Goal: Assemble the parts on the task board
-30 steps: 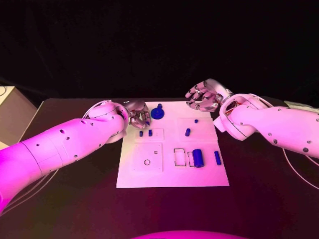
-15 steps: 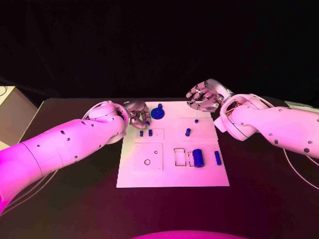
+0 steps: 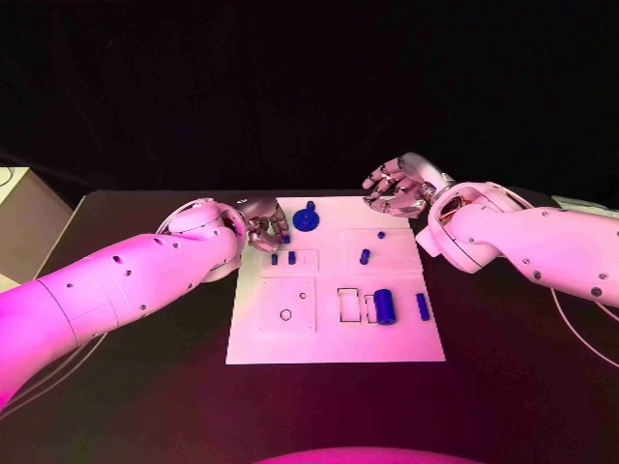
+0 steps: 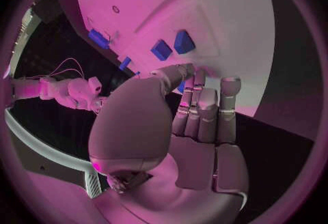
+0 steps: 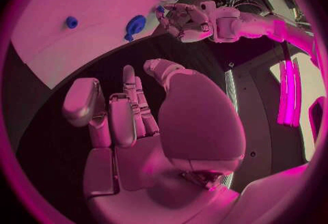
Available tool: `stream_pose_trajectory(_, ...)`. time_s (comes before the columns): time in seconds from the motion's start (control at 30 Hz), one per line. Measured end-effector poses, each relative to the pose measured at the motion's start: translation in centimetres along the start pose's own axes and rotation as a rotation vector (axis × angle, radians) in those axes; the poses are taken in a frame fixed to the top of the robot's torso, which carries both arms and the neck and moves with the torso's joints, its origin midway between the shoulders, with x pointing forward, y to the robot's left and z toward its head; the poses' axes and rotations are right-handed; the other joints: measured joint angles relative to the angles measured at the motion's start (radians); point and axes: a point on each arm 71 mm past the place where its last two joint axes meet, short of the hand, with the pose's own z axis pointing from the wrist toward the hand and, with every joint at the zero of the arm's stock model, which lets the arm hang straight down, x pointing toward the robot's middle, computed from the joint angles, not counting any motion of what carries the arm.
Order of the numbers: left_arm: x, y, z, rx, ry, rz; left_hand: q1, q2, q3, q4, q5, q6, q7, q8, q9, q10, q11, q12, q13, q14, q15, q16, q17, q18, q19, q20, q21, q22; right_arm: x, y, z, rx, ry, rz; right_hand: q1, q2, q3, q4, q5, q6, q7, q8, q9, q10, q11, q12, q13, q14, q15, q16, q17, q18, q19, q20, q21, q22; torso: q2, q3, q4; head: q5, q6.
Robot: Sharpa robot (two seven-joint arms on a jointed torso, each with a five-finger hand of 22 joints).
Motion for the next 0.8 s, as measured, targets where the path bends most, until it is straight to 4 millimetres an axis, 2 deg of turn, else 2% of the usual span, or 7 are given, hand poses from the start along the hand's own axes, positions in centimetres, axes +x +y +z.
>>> stream_pose_trajectory(0.07,0.0,0.1,-0.1,-0.003,0.000,-0.001,-0.004,-0.004,0.000,0.000,0.000,-0.006,0.002,-0.004,-0.001,-0.006,-0.002,-0.002,0.000,-0.005,0.001,0.000,-0.007,0.000,-0.009,0.001,-0.004,-0.004,0.0,0.0,0.0,0.001,-0.001,0.000,-0.004,-0.004,0.000,0.000,0.000,-0.001,0.001,0.000,0.000,-0.003,0.003,-0.001,-0.003,0.000,0.000,0.000,-0.002,0.000,0.000,0.000,-0.003,-0.002,0.000,-0.0002,0.0000,0.000,0.000)
stream_pose_trajectory(0.13,0.0,0.1,-0.1,-0.004,0.000,-0.002,-0.004,-0.004,0.000,0.000,0.000,-0.024,0.005,-0.017,-0.006,-0.019,0.004,-0.006,0.002,-0.020,0.005,-0.005,-0.022,0.000,-0.016,0.005,-0.011,-0.012,-0.1,-0.1,-0.1,0.003,-0.002,-0.001,-0.004,-0.004,0.000,0.000,0.000,-0.003,0.003,0.000,0.000,-0.003,0.003,-0.005,-0.004,0.000,0.000,0.000,-0.002,0.000,-0.004,0.004,-0.009,-0.006,0.000,-0.0003,0.0001,-0.001,0.001)
stream_pose_trajectory(0.23,0.0,0.1,-0.1,-0.004,-0.001,-0.003,-0.009,-0.009,0.000,0.000,0.000,-0.061,-0.004,-0.042,-0.014,-0.052,0.016,-0.006,0.003,-0.037,0.015,-0.005,-0.049,0.000,-0.028,0.010,-0.020,-0.025,-0.2,-0.2,-0.1,0.006,-0.004,-0.002,-0.004,-0.004,0.000,0.000,0.000,-0.003,0.003,0.000,0.000,-0.003,0.003,-0.005,-0.005,0.000,0.000,0.000,-0.001,0.000,-0.004,0.004,-0.012,-0.009,0.000,-0.0009,0.0002,-0.001,0.002)
stream_pose_trajectory(0.57,-0.1,0.1,-0.2,-0.004,-0.007,-0.004,-0.009,-0.009,0.000,0.000,0.000,-0.082,-0.007,-0.055,-0.019,-0.082,0.025,0.000,0.005,-0.048,0.020,-0.005,-0.070,0.000,-0.034,0.016,-0.024,-0.029,-0.3,-0.4,-0.2,0.012,-0.007,-0.002,-0.004,-0.004,0.000,0.000,0.000,-0.007,0.006,-0.004,-0.002,-0.007,0.007,-0.010,-0.013,0.000,0.000,0.000,0.006,0.000,-0.004,0.004,-0.012,-0.010,0.001,-0.0014,0.0001,0.000,0.001)
stream_pose_trajectory(0.67,-0.2,0.3,-0.3,-0.009,-0.012,-0.004,-0.009,-0.009,0.000,0.000,0.000,-0.082,-0.007,-0.055,-0.019,-0.088,0.024,0.000,0.005,-0.051,0.023,-0.005,-0.076,0.000,-0.037,0.019,-0.026,-0.033,-0.3,-0.5,-0.2,0.015,-0.006,-0.003,-0.003,-0.003,0.007,-0.015,-0.003,-0.006,0.006,-0.004,-0.001,-0.009,0.005,-0.025,-0.027,0.004,0.004,0.013,0.024,0.000,-0.003,0.004,-0.005,-0.002,0.001,-0.0014,0.0000,0.000,0.001)
stream_pose_trajectory(0.73,-0.3,0.6,-0.3,-0.016,-0.017,-0.005,-0.009,-0.009,0.000,0.000,0.000,-0.086,-0.003,-0.055,-0.019,-0.089,0.025,0.004,0.007,-0.065,0.022,-0.010,-0.094,0.000,-0.049,0.019,-0.034,-0.041,-0.3,-0.5,-0.2,0.016,-0.004,-0.006,0.020,0.007,0.020,-0.037,-0.032,0.005,0.004,-0.001,0.001,-0.010,0.003,-0.036,-0.043,0.004,0.004,0.040,0.055,0.000,0.016,0.003,0.033,0.023,0.001,-0.0014,-0.0002,-0.001,0.002)
stream_pose_trajectory(0.8,-0.5,1.2,-0.5,-0.027,-0.027,-0.008,-0.009,-0.009,0.000,0.000,0.000,-0.086,-0.003,-0.055,-0.019,-0.089,0.025,0.009,0.009,-0.071,0.022,-0.012,-0.106,0.000,-0.051,0.019,-0.035,-0.045,-0.3,-0.7,-0.2,0.016,0.001,-0.016,0.045,0.010,0.038,-0.057,-0.092,0.022,-0.001,0.006,0.003,-0.008,0.001,-0.048,-0.061,0.004,0.004,0.059,0.064,0.000,0.032,0.000,0.066,0.045,0.001,-0.0014,-0.0003,-0.002,0.002)
